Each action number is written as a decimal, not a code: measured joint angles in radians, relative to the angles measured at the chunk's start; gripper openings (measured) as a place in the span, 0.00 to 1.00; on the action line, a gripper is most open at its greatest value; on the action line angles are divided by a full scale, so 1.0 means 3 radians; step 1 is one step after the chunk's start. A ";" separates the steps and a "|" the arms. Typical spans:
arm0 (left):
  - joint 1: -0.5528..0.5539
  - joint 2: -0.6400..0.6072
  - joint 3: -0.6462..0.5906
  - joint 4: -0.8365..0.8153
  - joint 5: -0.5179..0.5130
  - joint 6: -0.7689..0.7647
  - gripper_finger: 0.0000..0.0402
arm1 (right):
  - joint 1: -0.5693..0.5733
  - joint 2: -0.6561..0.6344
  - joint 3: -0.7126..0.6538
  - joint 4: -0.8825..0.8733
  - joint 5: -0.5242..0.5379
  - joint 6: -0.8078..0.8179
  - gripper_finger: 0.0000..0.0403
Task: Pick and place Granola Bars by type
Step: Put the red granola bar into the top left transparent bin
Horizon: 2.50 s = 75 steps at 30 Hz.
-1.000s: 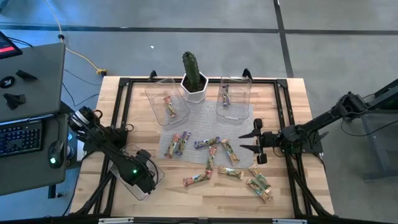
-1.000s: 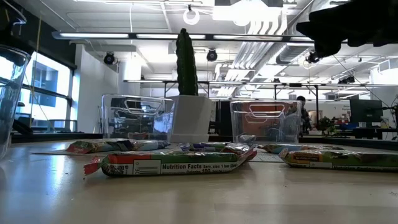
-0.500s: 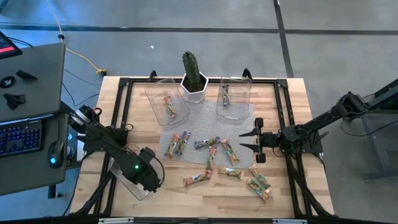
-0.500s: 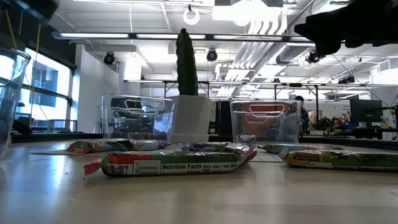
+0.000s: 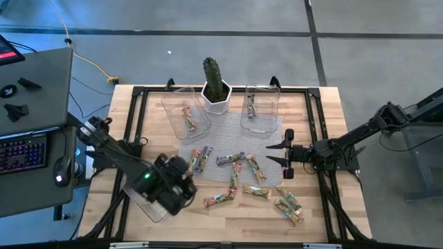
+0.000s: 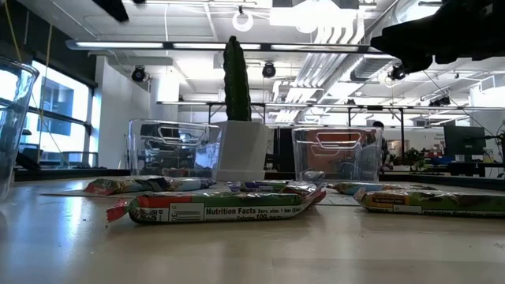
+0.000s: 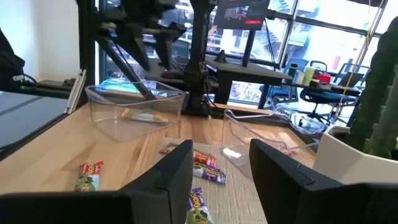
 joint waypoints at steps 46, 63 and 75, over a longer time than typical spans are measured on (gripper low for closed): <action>0.1182 0.0187 -0.1984 0.2206 0.1195 0.0503 0.27 | 0.0000 0.0001 -0.0003 -0.0193 -0.0033 0.0239 0.35; 0.1550 -0.0068 -0.0327 0.0458 0.0197 0.1267 0.22 | 0.0001 0.0047 0.0001 -0.0163 -0.0151 0.0265 0.35; 0.2789 -0.0058 -0.0757 0.0696 0.0603 0.2051 0.23 | 0.0001 0.0062 0.0000 -0.0149 -0.0149 0.0357 0.35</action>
